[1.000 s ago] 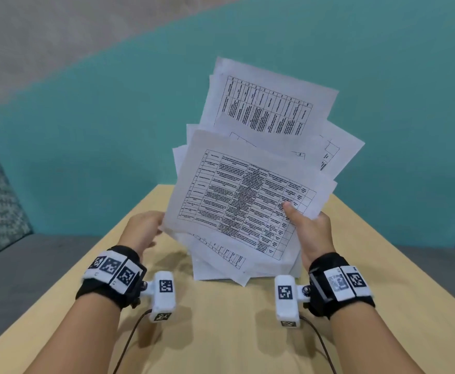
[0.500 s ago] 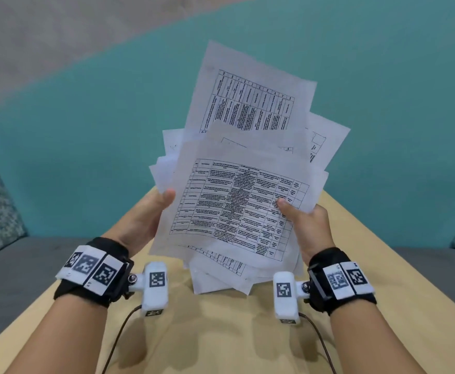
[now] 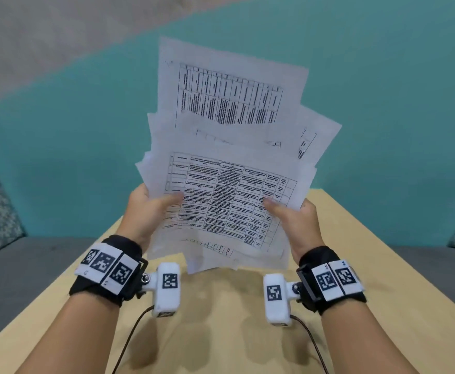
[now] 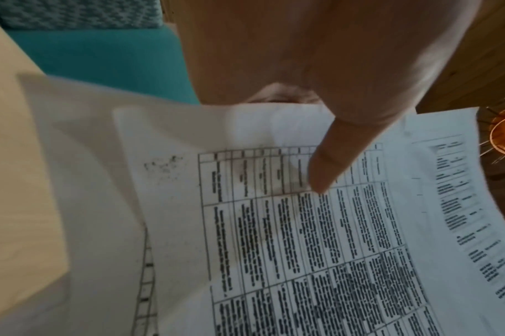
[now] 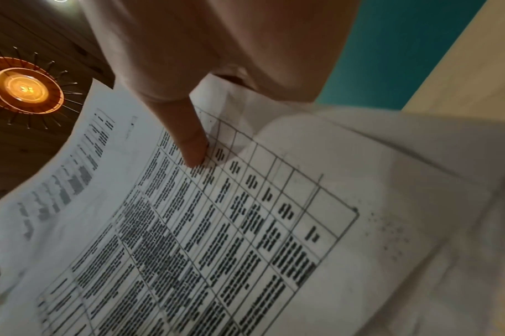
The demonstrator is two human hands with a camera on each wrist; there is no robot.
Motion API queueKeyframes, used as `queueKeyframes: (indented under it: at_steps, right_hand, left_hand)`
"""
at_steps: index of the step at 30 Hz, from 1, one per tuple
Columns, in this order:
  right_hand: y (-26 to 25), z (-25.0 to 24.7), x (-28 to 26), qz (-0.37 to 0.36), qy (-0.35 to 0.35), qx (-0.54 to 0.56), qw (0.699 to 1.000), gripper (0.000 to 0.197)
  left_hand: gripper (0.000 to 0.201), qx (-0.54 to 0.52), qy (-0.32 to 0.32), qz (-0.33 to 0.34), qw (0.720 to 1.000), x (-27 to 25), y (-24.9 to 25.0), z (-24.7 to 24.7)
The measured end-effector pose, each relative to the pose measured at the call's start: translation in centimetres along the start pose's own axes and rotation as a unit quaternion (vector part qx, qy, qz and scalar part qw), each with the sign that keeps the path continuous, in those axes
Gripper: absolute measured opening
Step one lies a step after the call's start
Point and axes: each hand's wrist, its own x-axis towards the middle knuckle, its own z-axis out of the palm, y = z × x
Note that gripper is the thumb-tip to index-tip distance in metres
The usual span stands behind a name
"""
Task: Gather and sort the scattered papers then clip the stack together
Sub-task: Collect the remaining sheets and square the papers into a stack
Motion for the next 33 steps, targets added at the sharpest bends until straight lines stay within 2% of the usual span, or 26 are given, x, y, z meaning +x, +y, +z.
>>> queueKeyframes:
  at_steps: [4, 7, 11, 13, 15, 17, 19, 20, 22, 23, 24, 25, 27, 30, 32, 33]
  right_hand:
    - [0.5, -0.6, -0.3, 0.017, -0.021, -0.04, 0.999, 0.024]
    - [0.3, -0.8, -0.3, 0.02, -0.019, -0.041, 0.999, 0.021]
    - [-0.5, -0.5, -0.2, 0.023, 0.009, -0.02, 0.999, 0.02]
    - [-0.9, -0.2, -0.3, 0.031, 0.035, -0.004, 0.999, 0.018]
    - [-1.3, 0.0, -0.5, 0.048, 0.071, 0.033, 0.996, 0.016]
    - [-1.5, 0.0, -0.3, 0.079, 0.117, 0.076, 0.987, 0.015]
    - [-1.7, -0.2, 0.0, 0.104, 0.17, 0.103, 0.975, 0.02]
    - [-1.6, -0.5, 0.3, 0.113, 0.19, 0.118, 0.968, 0.031]
    - [-1.3, -0.7, 0.7, 0.142, 0.222, 0.136, 0.955, 0.062]
    - [-1.2, -0.6, 0.8, 0.154, 0.231, 0.144, 0.95, 0.069]
    - [-1.0, -0.4, 0.8, 0.162, 0.233, 0.153, 0.947, 0.071]
    - [-0.8, -0.1, 0.7, 0.167, 0.23, 0.166, 0.944, 0.072]
    - [-0.3, 0.7, 0.4, 0.176, 0.217, 0.191, 0.941, 0.072]
    - [0.3, 1.9, 0.1, 0.184, 0.191, 0.214, 0.94, 0.077]
    - [0.2, 2.6, -0.3, 0.185, 0.183, 0.214, 0.941, 0.084]
    - [-0.2, 2.9, -0.6, 0.185, 0.173, 0.214, 0.943, 0.08]
  left_hand:
    - [0.025, 0.001, -0.025, -0.026, 0.999, -0.3, -0.8, 0.1]
    - [0.028, 0.023, -0.021, -0.006, 1.0, -0.3, -0.4, 0.1]
    - [0.036, 0.034, 0.008, 0.028, 0.999, -0.1, 0.3, 0.4]
    - [0.041, 0.056, 0.045, 0.032, 0.997, 0.0, -0.1, 0.6]
    - [0.065, 0.105, 0.077, 0.017, 0.991, 0.1, -0.6, 0.6]
    - [0.091, 0.115, 0.103, -0.028, 0.988, 0.0, -0.7, 0.7]
    - [0.106, 0.053, 0.104, -0.099, 0.988, -0.5, -0.4, 1.3]
    - [0.109, 0.014, 0.095, -0.142, 0.985, -0.7, -0.4, 1.7]
    - [0.1, -0.068, 0.054, -0.233, 0.969, -1.1, -0.1, 2.4]
    - [0.083, -0.117, 0.018, -0.269, 0.956, -1.2, -0.1, 2.6]
    - [0.066, -0.172, -0.019, -0.295, 0.94, -1.4, 0.0, 2.9]
    - [0.061, -0.225, -0.049, -0.306, 0.924, -1.6, -0.1, 3.3]
    - [0.064, -0.27, -0.07, -0.293, 0.915, -2.2, -0.1, 4.1]
    - [0.041, -0.291, -0.028, -0.241, 0.925, -2.7, -0.6, 5.4]
    - [0.04, -0.271, 0.021, -0.221, 0.937, -2.8, -0.7, 5.7]
    - [0.038, -0.248, 0.047, -0.214, 0.944, -2.7, -0.7, 5.7]
